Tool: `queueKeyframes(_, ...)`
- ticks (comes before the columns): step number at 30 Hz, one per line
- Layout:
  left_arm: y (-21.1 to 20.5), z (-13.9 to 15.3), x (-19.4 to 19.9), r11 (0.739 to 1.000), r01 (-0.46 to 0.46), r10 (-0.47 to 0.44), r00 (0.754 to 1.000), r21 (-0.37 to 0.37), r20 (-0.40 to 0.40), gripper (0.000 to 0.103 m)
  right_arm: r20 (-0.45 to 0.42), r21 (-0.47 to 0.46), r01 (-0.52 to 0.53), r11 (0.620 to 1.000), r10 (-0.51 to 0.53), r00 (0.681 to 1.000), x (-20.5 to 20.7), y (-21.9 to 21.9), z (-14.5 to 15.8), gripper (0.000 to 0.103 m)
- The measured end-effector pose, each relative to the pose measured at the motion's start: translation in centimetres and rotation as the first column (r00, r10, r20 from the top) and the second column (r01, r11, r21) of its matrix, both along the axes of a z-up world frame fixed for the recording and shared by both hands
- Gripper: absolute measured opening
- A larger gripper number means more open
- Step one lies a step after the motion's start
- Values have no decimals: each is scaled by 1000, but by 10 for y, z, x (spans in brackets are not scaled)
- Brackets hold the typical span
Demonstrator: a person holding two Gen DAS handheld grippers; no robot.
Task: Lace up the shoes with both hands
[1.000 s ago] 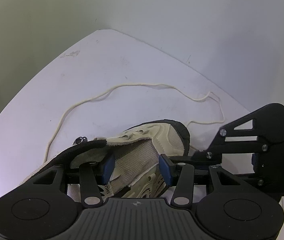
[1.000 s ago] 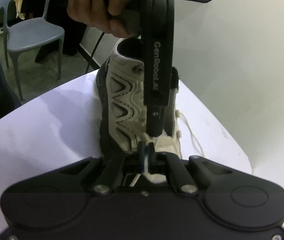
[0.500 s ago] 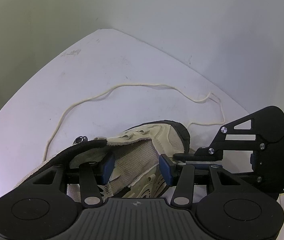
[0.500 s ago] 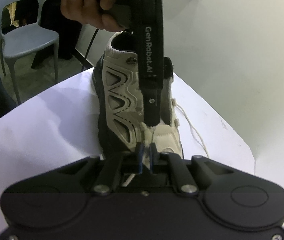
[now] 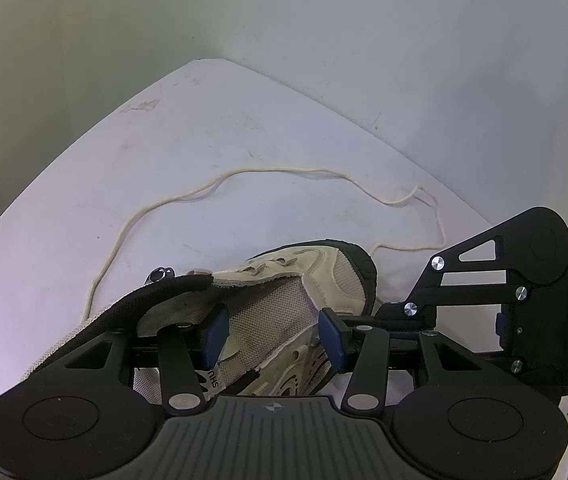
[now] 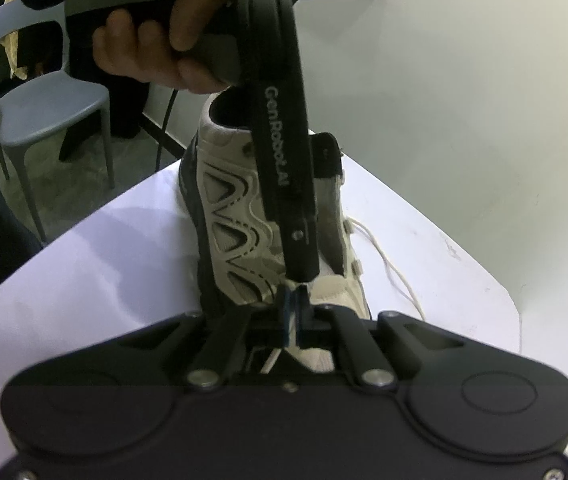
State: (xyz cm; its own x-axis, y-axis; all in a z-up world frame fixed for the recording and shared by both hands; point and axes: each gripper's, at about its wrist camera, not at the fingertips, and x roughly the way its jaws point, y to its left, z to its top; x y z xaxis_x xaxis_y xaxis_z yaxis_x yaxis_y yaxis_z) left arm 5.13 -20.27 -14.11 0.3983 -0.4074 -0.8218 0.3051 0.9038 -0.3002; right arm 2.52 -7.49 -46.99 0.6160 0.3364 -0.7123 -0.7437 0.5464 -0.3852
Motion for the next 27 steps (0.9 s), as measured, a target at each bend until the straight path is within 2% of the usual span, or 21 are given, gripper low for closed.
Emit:
queueKeyframes(1, 0, 0, 1, 1000, 1, -1, 1000, -2, -1, 44, 7, 4, 0, 1000, 0, 1000, -2, 1, -1, 2)
queueKeyframes(2, 1, 0, 2, 1000, 3, -3, 1000, -4, -2, 44, 13, 6, 3, 1000, -3, 1000, -4, -3, 1, 6)
queueKeyframes(3, 1, 0, 2, 1000, 4, -4, 1000, -5, -3, 44, 20, 1, 6, 1000, -6, 1000, -6, -14, 9, 15)
queueKeyframes(5, 2, -2, 4, 1000, 6, -6, 1000, -6, -3, 44, 26, -11, 20, 1000, -19, 999, -11, -28, 17, 20)
queueKeyframes(8, 2, -2, 5, 1000, 9, -9, 1000, -8, -3, 44, -13, 12, 31, 999, -31, 999, -10, -33, 18, 17)
queueKeyframes(9, 3, -1, 4, 1000, 11, -11, 1000, -7, -2, 44, -31, 27, 37, 999, -36, 999, -10, -34, 19, 9)
queueKeyframes(12, 5, 0, 4, 1000, 22, -22, 1000, -6, 1, 44, -56, 61, 63, 996, -60, 997, -5, -44, 25, 1)
queueKeyframes(14, 8, -1, 4, 1000, 25, -25, 1000, -9, 0, 44, -86, 95, 83, 992, -75, 993, -2, -47, 28, 0)
queueKeyframes(22, 20, -5, 4, 999, 30, -30, 1000, -25, -5, 44, -102, 65, 27, 998, -20, 995, -3, -45, 29, 0)
queueKeyframes(27, 13, -7, 4, 999, -15, 15, 1000, -30, -11, 44, -62, 25, 17, 1000, -15, 998, -3, -48, 30, 2)
